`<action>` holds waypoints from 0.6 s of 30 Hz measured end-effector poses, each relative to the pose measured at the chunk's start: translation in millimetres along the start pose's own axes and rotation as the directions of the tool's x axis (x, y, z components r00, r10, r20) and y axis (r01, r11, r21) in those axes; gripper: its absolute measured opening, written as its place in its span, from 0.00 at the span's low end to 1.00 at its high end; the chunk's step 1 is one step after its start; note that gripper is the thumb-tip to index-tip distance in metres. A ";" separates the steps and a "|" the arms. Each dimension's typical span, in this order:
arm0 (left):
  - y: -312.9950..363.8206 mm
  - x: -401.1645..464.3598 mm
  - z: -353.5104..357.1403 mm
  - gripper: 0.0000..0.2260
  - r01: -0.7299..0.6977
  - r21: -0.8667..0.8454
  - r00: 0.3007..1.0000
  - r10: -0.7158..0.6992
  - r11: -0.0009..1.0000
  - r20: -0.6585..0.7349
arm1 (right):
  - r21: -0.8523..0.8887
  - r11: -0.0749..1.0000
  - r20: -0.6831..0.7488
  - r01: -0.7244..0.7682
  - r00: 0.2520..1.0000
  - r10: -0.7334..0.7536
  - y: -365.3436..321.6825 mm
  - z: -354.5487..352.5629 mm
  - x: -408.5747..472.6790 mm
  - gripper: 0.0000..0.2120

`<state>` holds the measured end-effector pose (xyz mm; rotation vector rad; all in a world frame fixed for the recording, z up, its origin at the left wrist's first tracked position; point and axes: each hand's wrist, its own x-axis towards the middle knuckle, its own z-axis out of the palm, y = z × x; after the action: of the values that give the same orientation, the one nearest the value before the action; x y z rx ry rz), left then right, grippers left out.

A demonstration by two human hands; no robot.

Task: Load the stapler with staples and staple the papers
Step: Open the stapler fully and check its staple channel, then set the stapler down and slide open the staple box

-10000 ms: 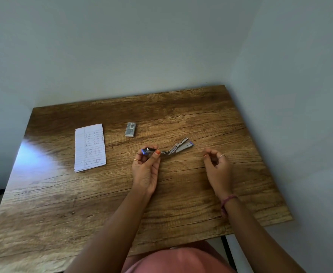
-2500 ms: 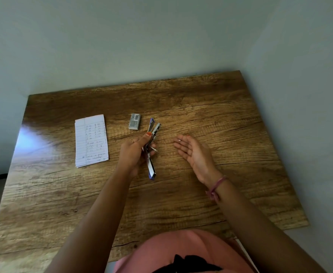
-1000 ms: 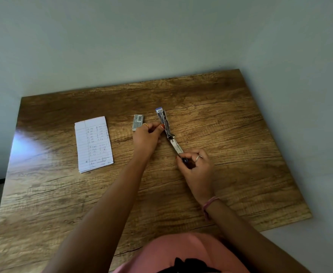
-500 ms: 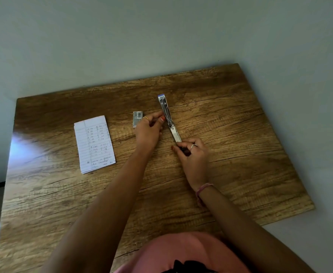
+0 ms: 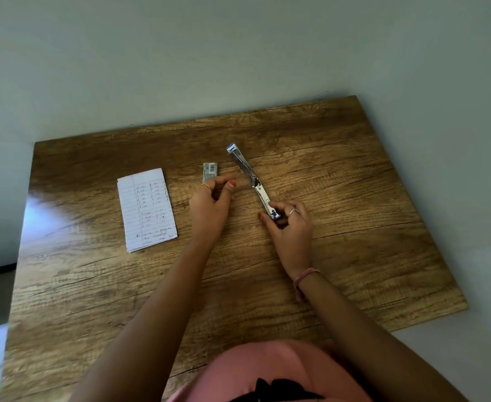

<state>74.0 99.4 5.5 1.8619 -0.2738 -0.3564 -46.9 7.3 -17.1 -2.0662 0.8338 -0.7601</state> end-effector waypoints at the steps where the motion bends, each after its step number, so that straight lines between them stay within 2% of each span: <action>1: 0.5 -1.4 -3.3 0.06 -0.018 0.016 1.000 0.018 1.000 -0.014 | -0.001 1.000 0.001 -0.002 1.000 0.002 0.0 -0.1 -0.1 0.12; 5: -1.8 -3.5 -14.9 0.07 -0.063 0.091 0.995 0.070 0.994 -0.074 | 0.011 1.000 -0.004 0.009 1.000 -0.009 0.4 0.1 0.0 0.11; 9: -6.1 -2.6 -21.9 0.08 -0.037 0.095 0.992 0.048 0.995 -0.120 | -0.024 0.999 -0.011 0.029 1.000 -0.029 1.3 0.7 1.7 0.09; 18: -21.2 -2.7 -27.5 0.10 -0.077 0.170 0.979 0.106 0.982 -0.172 | -0.032 0.997 -0.024 0.065 0.998 -0.065 -6.9 -10.4 7.7 0.09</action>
<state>82.1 131.2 -6.3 2.0193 -0.2704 -0.1025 -47.8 0.4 -4.2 -2.1242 0.8004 -0.8149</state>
